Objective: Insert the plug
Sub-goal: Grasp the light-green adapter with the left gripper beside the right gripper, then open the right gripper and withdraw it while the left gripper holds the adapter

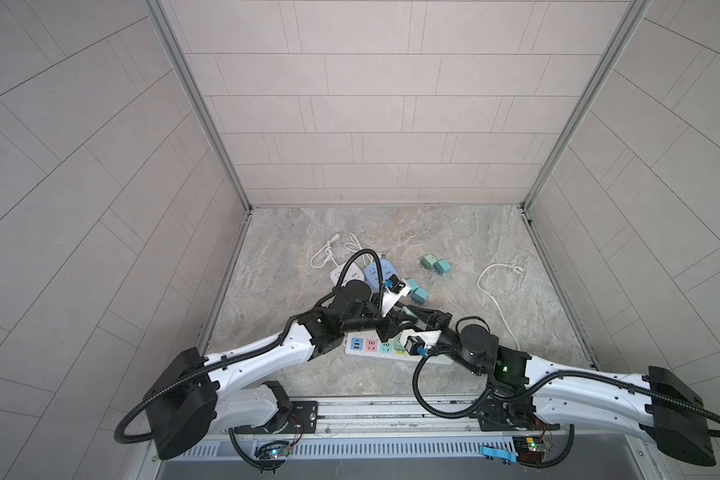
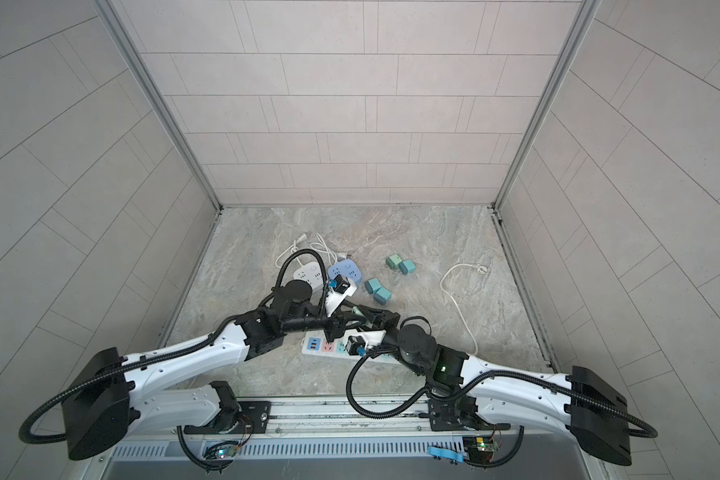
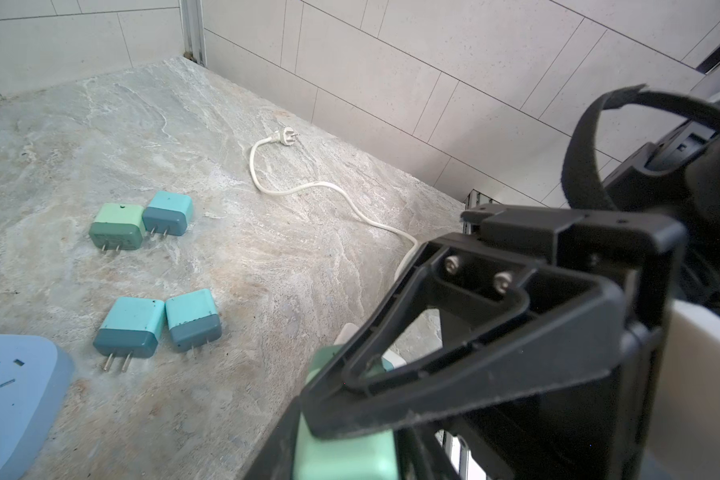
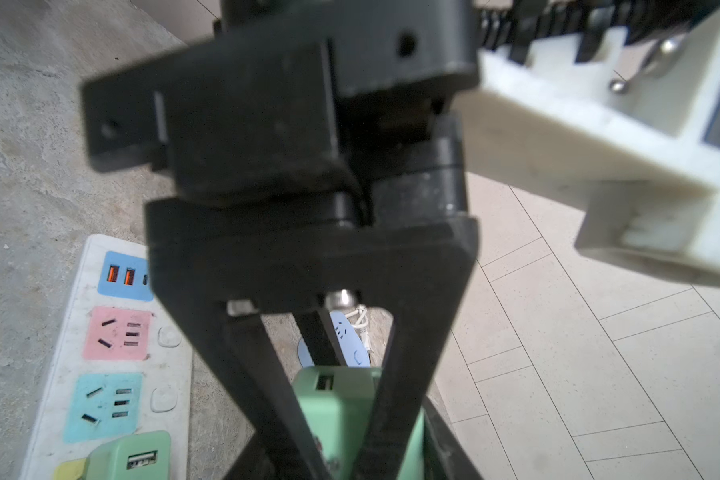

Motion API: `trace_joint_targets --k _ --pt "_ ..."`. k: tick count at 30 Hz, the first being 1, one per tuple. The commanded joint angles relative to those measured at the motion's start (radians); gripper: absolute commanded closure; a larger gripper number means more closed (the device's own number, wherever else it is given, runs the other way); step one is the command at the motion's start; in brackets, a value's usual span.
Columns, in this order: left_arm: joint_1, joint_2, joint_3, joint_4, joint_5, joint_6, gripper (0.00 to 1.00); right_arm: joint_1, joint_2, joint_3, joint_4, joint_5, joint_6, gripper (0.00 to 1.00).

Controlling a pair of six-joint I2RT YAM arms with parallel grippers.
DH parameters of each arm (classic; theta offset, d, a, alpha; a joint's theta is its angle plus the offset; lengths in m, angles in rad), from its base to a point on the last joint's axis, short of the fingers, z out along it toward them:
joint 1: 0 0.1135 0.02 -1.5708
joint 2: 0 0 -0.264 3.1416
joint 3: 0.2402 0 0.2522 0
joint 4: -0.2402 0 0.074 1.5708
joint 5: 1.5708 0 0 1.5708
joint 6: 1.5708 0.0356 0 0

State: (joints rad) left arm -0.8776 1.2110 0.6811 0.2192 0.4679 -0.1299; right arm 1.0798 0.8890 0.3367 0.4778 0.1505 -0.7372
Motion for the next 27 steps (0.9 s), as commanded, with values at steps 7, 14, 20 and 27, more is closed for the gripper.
trace_joint_targets --k 7,14,20,27 --pt "0.000 0.042 0.034 -0.043 -0.007 0.031 0.65 0.016 -0.034 0.017 0.071 -0.035 0.005 1.00" --pt "-0.003 0.065 0.046 -0.052 -0.005 0.032 0.65 0.015 -0.050 0.009 0.077 -0.038 0.007 1.00" --pt "-0.005 0.085 0.058 -0.058 0.001 0.029 0.63 0.016 -0.061 0.004 0.079 -0.037 0.009 1.00" --pt "-0.009 0.102 0.066 -0.061 0.006 0.026 0.64 0.016 -0.064 0.001 0.079 -0.033 0.010 1.00"
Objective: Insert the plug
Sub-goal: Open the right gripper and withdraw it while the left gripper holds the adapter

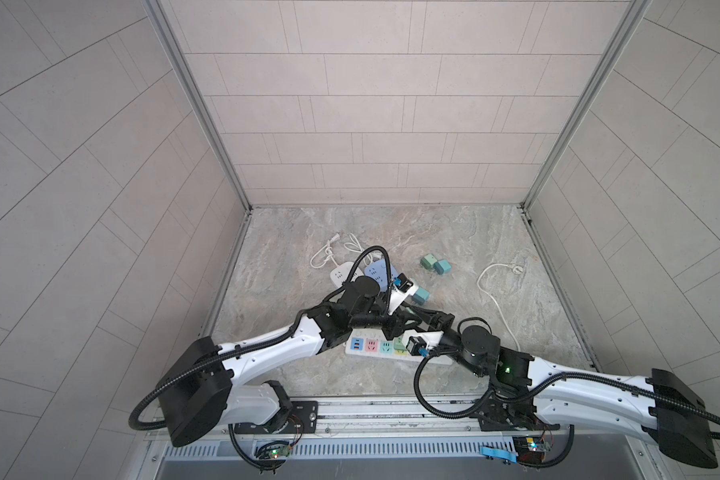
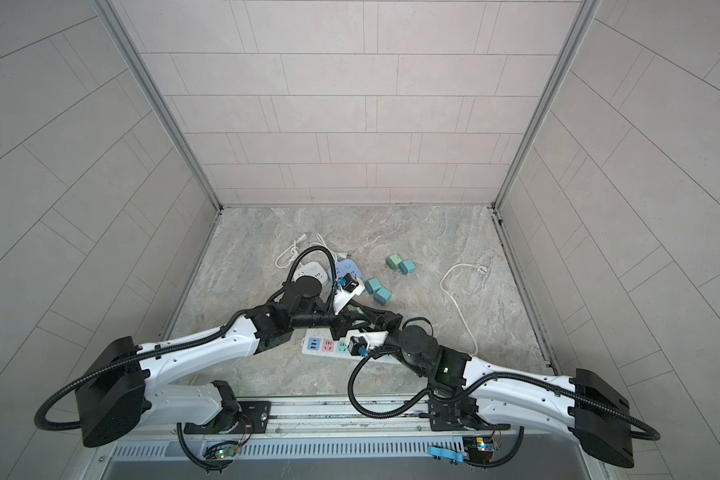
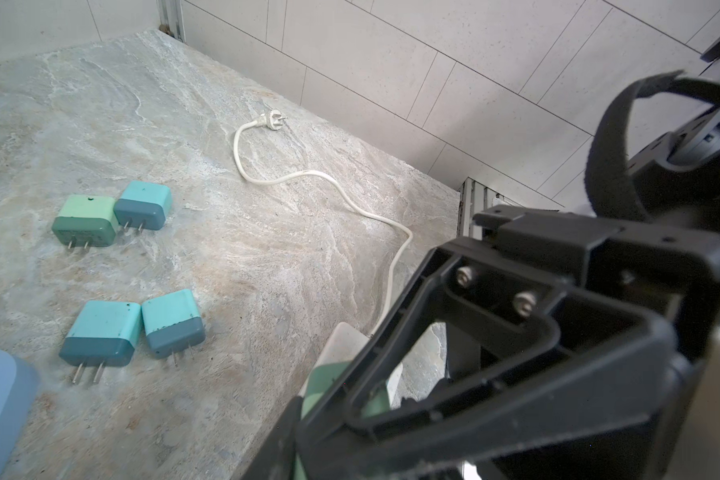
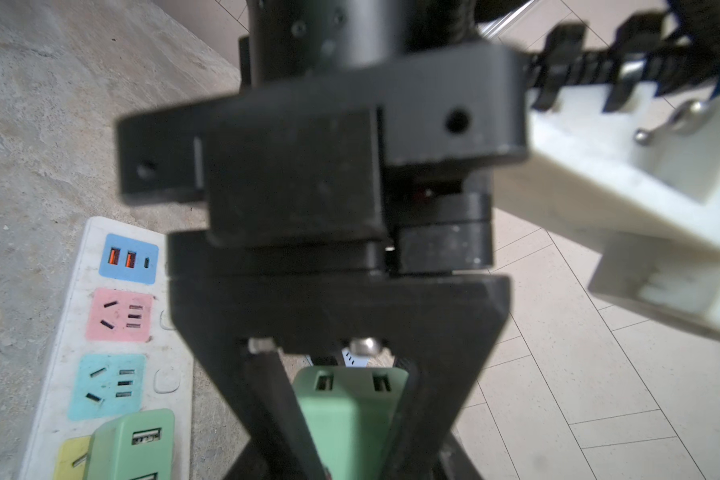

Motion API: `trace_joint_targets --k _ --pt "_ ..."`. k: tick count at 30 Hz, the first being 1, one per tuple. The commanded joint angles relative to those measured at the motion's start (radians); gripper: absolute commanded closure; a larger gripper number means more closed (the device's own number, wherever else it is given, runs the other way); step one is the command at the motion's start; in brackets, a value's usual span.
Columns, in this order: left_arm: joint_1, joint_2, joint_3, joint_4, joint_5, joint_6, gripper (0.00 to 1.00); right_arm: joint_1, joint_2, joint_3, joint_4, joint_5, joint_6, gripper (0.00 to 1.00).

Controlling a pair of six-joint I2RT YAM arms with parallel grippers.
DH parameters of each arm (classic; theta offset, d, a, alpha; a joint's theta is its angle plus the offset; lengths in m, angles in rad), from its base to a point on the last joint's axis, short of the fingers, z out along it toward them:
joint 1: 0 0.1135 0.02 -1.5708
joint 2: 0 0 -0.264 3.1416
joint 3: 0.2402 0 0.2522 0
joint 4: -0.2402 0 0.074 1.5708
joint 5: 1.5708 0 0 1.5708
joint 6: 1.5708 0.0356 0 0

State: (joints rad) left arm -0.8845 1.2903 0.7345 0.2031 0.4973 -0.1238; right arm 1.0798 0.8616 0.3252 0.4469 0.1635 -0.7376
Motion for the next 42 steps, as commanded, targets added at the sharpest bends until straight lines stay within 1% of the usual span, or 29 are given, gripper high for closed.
trace_joint_targets --k 1,2,4,6,7,8,9,10,11,12,16,19,22,26,29,30,32,34,35,36,37,38,39,40,42 --pt "-0.003 0.025 0.013 -0.045 -0.022 0.020 0.66 0.015 -0.037 0.012 0.113 -0.047 0.010 1.00" --pt "-0.004 0.026 0.015 -0.046 -0.020 0.021 0.72 0.015 -0.036 0.013 0.113 -0.045 0.010 1.00" --pt "-0.003 0.030 0.017 -0.046 -0.017 0.022 0.87 0.015 -0.036 0.014 0.110 -0.044 0.012 1.00" --pt "-0.004 0.029 0.017 -0.050 -0.022 0.021 1.00 0.015 -0.036 0.015 0.105 -0.038 0.015 1.00" --pt "-0.003 0.029 0.017 -0.052 -0.026 0.022 1.00 0.015 -0.038 0.017 0.096 -0.032 0.022 0.97" --pt "-0.004 0.026 0.017 -0.053 -0.030 0.023 1.00 0.016 -0.039 0.021 0.087 -0.027 0.028 0.92" --pt "-0.003 0.023 0.014 -0.053 -0.035 0.024 1.00 0.015 -0.042 0.024 0.072 -0.020 0.030 0.82" --pt "-0.004 0.019 0.012 -0.050 -0.042 0.024 1.00 0.015 -0.046 0.025 0.060 -0.016 0.032 0.63" --pt "-0.003 0.014 0.009 -0.050 -0.048 0.025 1.00 0.016 -0.051 0.026 0.046 -0.012 0.029 0.11" --pt "-0.003 0.007 0.006 -0.052 -0.056 0.028 1.00 0.015 -0.058 0.025 0.026 -0.005 0.029 0.00" --pt "-0.004 -0.028 -0.005 -0.063 -0.098 0.040 1.00 0.016 -0.110 0.009 -0.033 0.037 0.035 0.00" --pt "-0.004 -0.074 -0.020 -0.084 -0.153 0.066 1.00 0.005 -0.174 -0.027 -0.052 0.072 0.056 0.00" --pt "-0.002 -0.133 -0.036 -0.114 -0.238 0.120 1.00 -0.044 -0.234 -0.058 -0.076 0.064 0.113 0.00" --pt "-0.002 -0.222 -0.037 -0.194 -0.392 0.200 1.00 -0.185 -0.280 -0.083 -0.103 0.005 0.293 0.00" --pt "-0.003 -0.297 -0.034 -0.233 -0.461 0.234 1.00 -0.306 -0.298 -0.083 -0.131 -0.003 0.440 0.00" --pt "-0.004 -0.324 -0.032 -0.248 -0.468 0.243 1.00 -0.350 -0.303 -0.083 -0.141 0.004 0.508 0.00" --pt "-0.004 -0.358 -0.023 -0.284 -0.456 0.275 1.00 -0.444 -0.308 -0.080 -0.155 0.011 0.630 0.00" --pt "-0.007 -0.375 -0.015 -0.323 -0.404 0.341 1.00 -0.542 -0.297 -0.080 -0.163 0.002 0.747 0.00" --pt "-0.016 -0.377 -0.014 -0.339 -0.415 0.383 1.00 -0.598 -0.281 -0.078 -0.168 0.003 0.828 0.00" --pt "-0.027 -0.373 -0.015 -0.357 -0.435 0.428 1.00 -0.644 -0.258 -0.077 -0.174 -0.004 0.878 0.00" --pt "-0.030 -0.363 -0.011 -0.390 -0.427 0.474 1.00 -0.679 -0.234 -0.072 -0.177 -0.012 0.915 0.00" --pt "-0.033 -0.346 0.003 -0.465 -0.377 0.552 1.00 -0.711 -0.204 -0.072 -0.175 -0.019 0.940 0.00" --pt "-0.040 -0.329 0.034 -0.554 -0.341 0.657 1.00 -0.737 -0.172 -0.069 -0.170 -0.018 0.961 0.00" --pt "-0.054 -0.315 0.056 -0.595 -0.364 0.681 1.00 -0.754 -0.146 -0.068 -0.166 -0.018 0.978 0.00" --pt "-0.066 -0.292 0.095 -0.658 -0.389 0.674 1.00 -0.778 -0.089 -0.060 -0.153 -0.020 1.011 0.00"
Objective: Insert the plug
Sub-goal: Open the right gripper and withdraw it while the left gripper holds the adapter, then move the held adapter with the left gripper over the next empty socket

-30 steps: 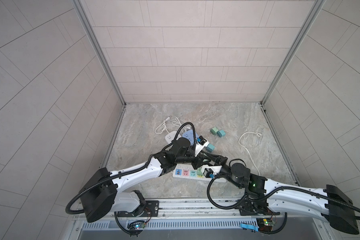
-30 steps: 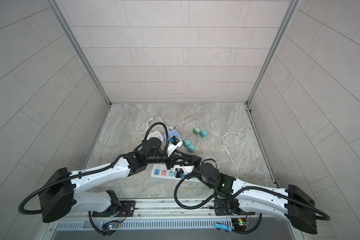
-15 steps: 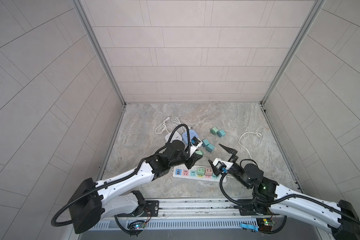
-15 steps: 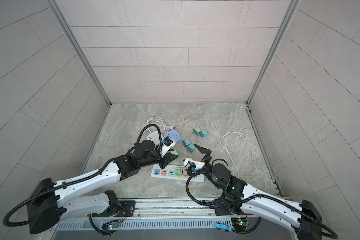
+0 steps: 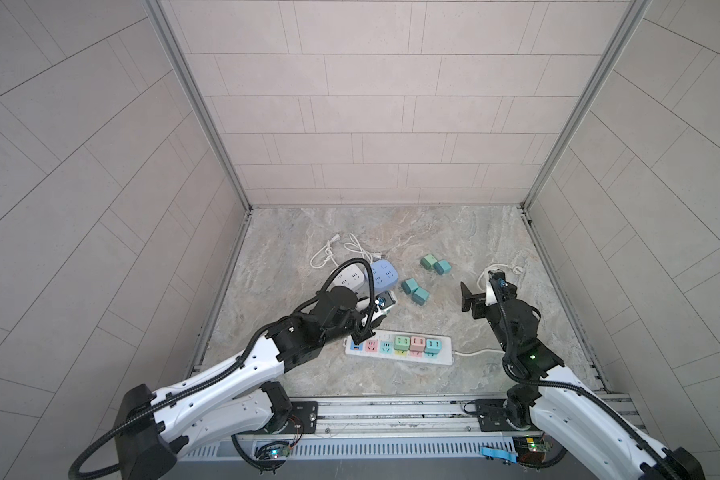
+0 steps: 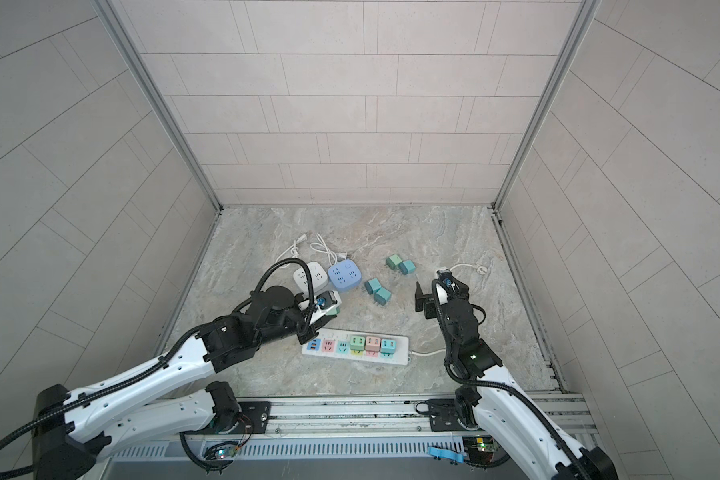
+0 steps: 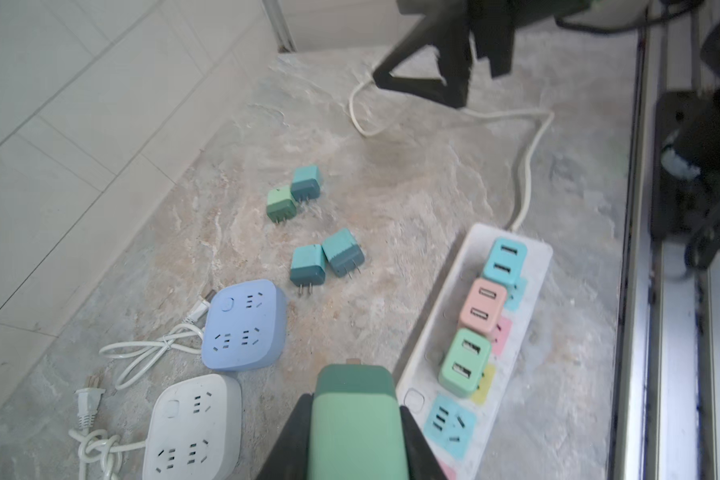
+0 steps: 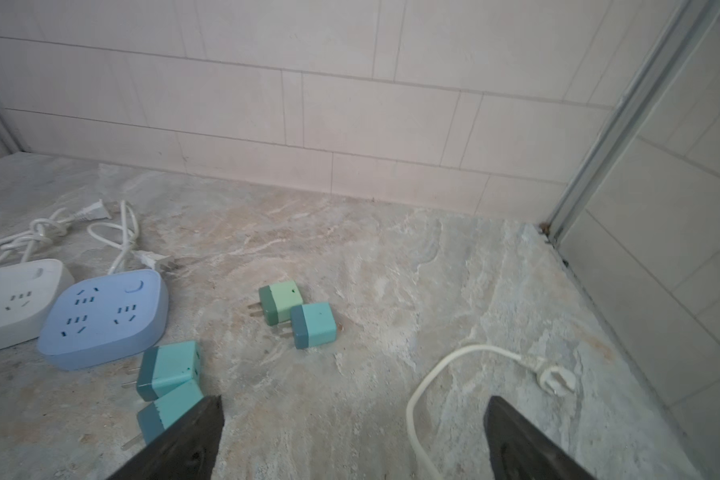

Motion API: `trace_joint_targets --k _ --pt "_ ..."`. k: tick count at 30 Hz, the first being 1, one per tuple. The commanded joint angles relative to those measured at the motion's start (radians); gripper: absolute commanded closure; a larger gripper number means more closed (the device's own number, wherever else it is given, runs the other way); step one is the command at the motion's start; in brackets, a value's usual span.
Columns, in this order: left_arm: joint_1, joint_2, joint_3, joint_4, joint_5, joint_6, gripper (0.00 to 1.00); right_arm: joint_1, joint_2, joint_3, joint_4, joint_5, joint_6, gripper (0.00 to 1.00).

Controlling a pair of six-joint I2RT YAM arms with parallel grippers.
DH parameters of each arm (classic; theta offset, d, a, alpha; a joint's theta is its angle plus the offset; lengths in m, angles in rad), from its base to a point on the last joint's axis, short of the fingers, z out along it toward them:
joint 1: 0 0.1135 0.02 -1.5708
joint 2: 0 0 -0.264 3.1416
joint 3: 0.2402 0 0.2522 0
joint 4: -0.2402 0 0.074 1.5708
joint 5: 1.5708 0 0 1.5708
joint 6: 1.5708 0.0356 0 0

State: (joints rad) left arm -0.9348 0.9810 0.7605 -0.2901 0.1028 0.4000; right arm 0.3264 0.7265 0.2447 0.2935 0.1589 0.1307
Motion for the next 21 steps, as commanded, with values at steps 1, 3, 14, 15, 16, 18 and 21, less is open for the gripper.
trace_joint_targets --k 1,3,14,15,16,18,21 --pt "-0.019 0.027 0.083 -0.197 0.006 0.156 1.00 -0.031 0.070 0.026 0.002 -0.017 0.158 0.00" --pt "-0.028 0.050 0.109 -0.275 -0.011 0.171 1.00 -0.044 0.111 0.029 0.016 -0.026 0.187 0.00" --pt "-0.076 0.249 0.163 -0.379 0.012 0.267 1.00 -0.069 0.227 0.048 -0.052 0.228 0.392 0.00" --pt "-0.076 0.267 0.178 -0.385 0.001 0.269 1.00 -0.072 0.241 0.063 -0.068 0.225 0.391 0.00" --pt "-0.076 0.286 0.184 -0.383 -0.005 0.267 1.00 -0.070 0.256 0.066 -0.058 0.203 0.380 0.00" --pt "-0.076 0.325 0.190 -0.377 0.004 0.286 1.00 -0.071 0.277 0.077 -0.052 0.187 0.370 0.00" --pt "-0.076 0.381 0.214 -0.376 0.013 0.306 1.00 -0.070 0.285 0.081 -0.050 0.177 0.366 0.00"
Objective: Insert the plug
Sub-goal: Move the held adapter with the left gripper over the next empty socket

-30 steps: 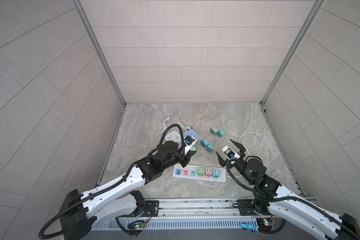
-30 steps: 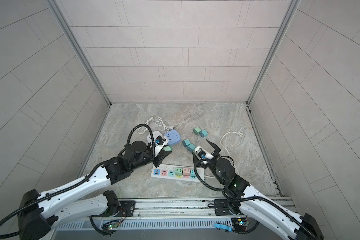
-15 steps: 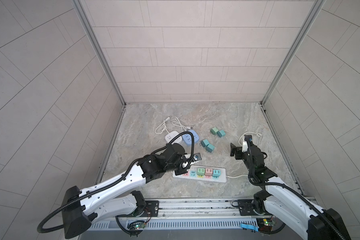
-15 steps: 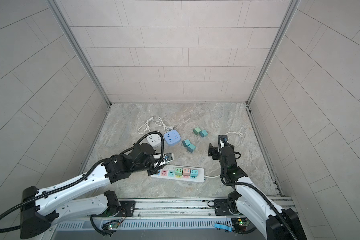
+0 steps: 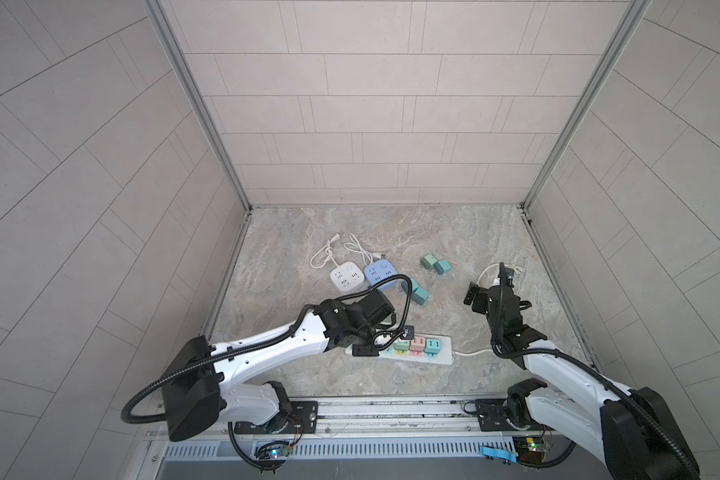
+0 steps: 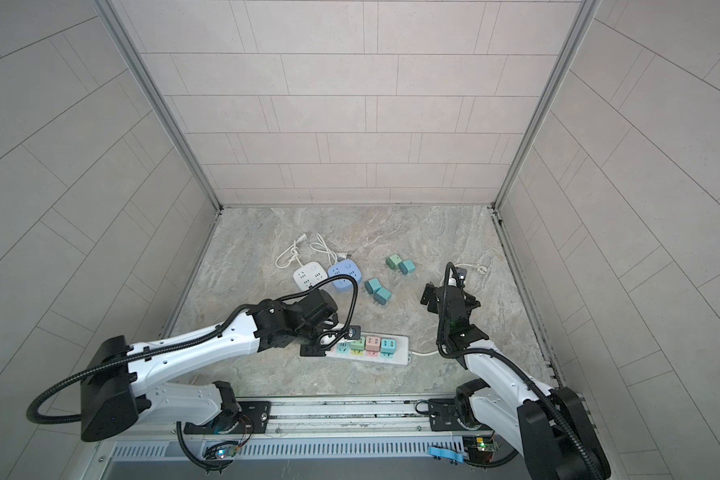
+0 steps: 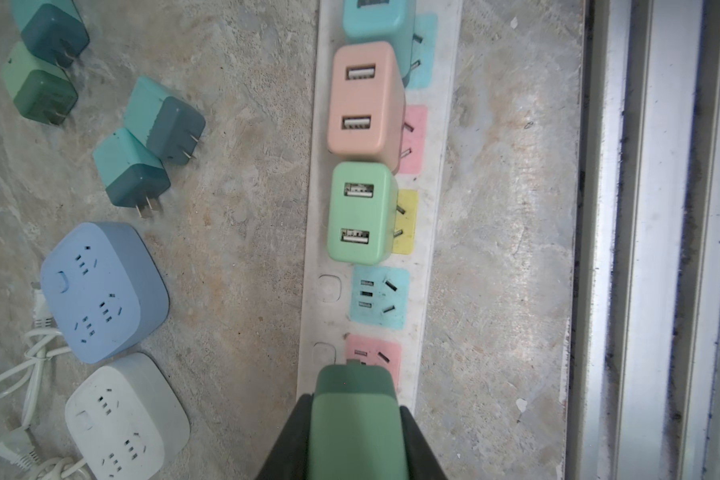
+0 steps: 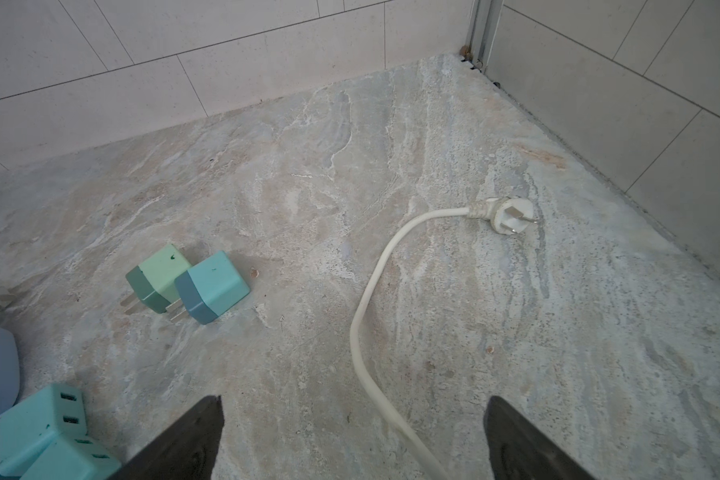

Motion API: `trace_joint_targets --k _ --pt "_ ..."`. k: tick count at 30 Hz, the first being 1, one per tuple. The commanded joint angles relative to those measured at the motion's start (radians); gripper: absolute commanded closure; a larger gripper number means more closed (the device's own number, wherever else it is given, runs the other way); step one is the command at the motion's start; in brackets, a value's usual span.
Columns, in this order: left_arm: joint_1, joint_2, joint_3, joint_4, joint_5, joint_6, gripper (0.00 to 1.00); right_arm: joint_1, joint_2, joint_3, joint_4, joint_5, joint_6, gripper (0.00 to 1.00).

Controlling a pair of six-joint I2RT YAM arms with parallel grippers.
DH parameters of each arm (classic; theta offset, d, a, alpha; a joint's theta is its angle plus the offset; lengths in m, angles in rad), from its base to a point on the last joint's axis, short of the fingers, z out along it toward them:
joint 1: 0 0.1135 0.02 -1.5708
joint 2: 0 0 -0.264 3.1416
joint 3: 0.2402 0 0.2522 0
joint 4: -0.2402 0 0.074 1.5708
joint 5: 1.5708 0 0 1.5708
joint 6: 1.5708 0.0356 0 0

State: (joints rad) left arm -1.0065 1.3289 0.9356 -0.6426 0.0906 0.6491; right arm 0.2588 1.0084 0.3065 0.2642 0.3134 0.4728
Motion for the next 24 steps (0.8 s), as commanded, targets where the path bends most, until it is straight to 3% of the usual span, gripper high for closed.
trace_joint_targets --k 1,17,24 --pt "-0.004 0.051 0.049 -0.023 0.035 0.060 1.00 -0.003 0.005 0.018 -0.015 0.017 0.021 0.00" --pt "-0.004 0.249 0.172 -0.122 0.145 0.141 1.00 -0.002 0.054 0.049 -0.029 0.016 0.023 0.00" --pt "-0.007 0.300 0.205 -0.173 0.105 0.143 1.00 -0.003 0.064 0.058 -0.038 0.018 0.023 0.00"
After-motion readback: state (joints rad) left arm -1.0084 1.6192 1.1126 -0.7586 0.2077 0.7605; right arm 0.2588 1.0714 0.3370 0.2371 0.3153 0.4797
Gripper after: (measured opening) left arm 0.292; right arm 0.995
